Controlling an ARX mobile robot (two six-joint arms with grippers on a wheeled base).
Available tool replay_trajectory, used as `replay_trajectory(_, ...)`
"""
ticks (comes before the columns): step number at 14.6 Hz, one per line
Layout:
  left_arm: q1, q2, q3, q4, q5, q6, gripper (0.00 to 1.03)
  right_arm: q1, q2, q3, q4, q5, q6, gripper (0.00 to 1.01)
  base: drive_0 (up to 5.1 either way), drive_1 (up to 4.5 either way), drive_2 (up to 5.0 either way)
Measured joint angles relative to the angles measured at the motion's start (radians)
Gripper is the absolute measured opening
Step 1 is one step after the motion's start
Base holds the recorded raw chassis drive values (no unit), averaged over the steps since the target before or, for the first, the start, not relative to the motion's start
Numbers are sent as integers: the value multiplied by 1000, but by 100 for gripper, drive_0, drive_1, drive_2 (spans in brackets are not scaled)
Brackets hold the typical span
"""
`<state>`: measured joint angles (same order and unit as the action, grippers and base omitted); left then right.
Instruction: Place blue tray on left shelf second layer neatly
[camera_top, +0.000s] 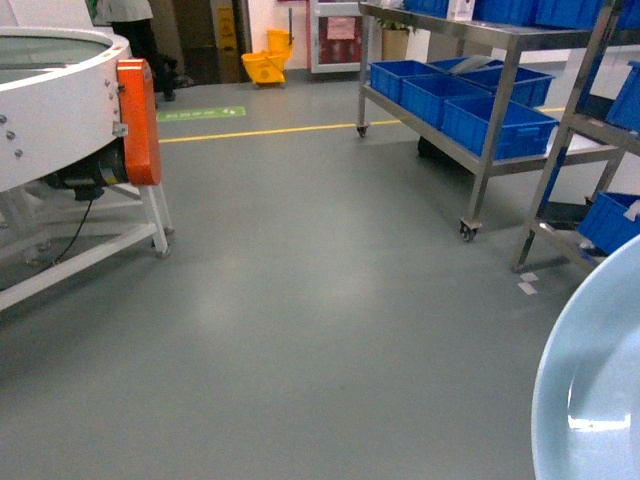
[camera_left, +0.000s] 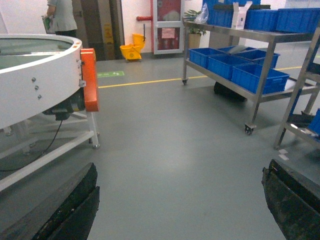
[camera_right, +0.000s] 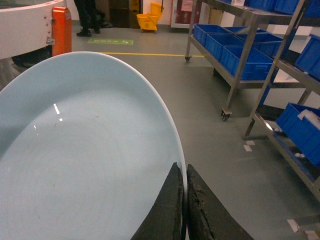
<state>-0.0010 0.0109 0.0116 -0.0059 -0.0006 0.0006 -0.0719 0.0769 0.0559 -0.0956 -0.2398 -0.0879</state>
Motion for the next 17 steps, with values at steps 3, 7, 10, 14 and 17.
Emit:
replay_trajectory(3, 0, 0, 0, -1, 0, 0, 98, 0, 0, 0, -2, 1, 0, 2, 12, 430, -407)
replay_trajectory(7, 0, 0, 0, 2, 0, 0, 98, 0, 0, 0, -3, 3, 0, 2, 5, 423, -413)
replay_trajectory(10, 0, 0, 0, 7, 0, 0, 98, 0, -1, 0, 3, 2, 0, 2, -4, 415, -422)
replay_trajectory(14, 0, 0, 0, 3, 0, 0, 98, 0, 0, -1, -2, 1, 0, 2, -1, 417, -420)
replay_trajectory(17, 0, 0, 0, 1, 0, 0, 98, 0, 0, -1, 0, 1, 0, 2, 1, 421, -418)
